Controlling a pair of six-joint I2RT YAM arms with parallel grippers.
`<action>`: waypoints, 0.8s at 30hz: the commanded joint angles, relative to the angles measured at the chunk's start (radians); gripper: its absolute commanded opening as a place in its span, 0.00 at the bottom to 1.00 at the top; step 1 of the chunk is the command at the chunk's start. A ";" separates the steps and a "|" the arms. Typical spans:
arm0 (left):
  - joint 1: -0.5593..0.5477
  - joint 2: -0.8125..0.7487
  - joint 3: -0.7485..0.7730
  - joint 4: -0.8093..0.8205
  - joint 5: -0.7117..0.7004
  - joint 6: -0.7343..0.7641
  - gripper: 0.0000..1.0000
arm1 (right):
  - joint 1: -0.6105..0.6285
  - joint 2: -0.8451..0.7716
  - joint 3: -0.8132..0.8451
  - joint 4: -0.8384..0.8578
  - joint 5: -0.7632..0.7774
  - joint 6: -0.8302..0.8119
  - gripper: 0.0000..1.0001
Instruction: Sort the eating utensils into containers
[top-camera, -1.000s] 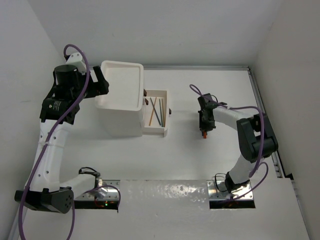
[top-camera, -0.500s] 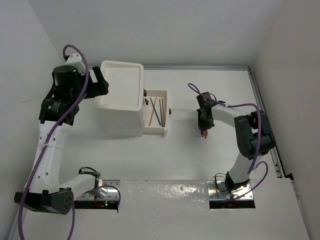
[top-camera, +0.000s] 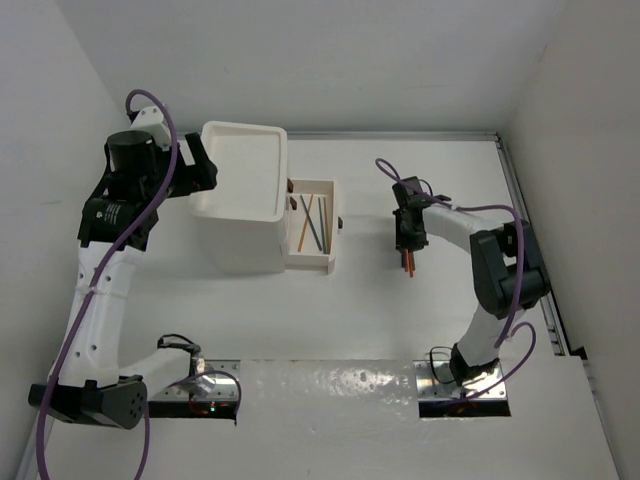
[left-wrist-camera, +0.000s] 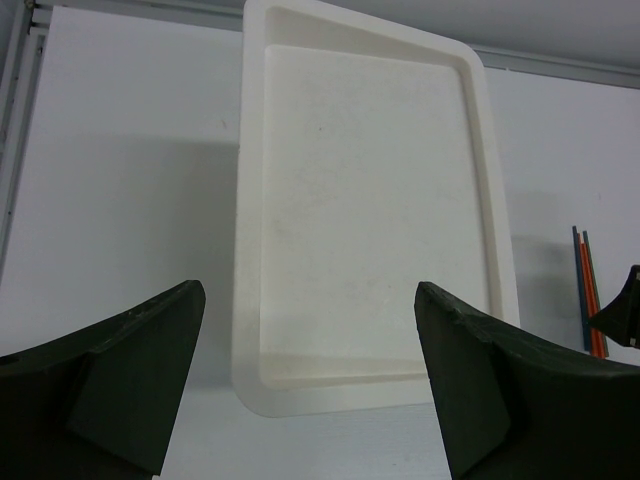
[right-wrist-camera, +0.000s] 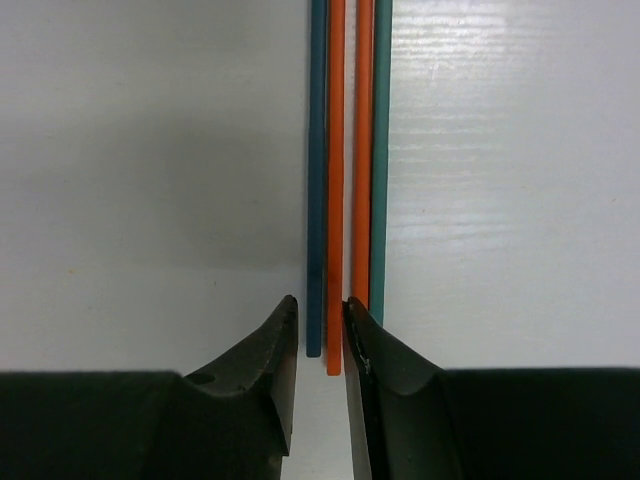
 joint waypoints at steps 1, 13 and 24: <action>-0.014 -0.012 0.001 0.030 -0.001 -0.005 0.84 | -0.003 -0.052 0.049 0.006 0.020 0.000 0.24; -0.014 0.000 0.005 0.037 -0.004 -0.002 0.84 | -0.003 0.029 0.059 0.021 -0.008 0.006 0.18; -0.014 0.012 0.005 0.039 -0.004 0.000 0.84 | -0.002 0.103 0.082 0.026 -0.014 0.004 0.17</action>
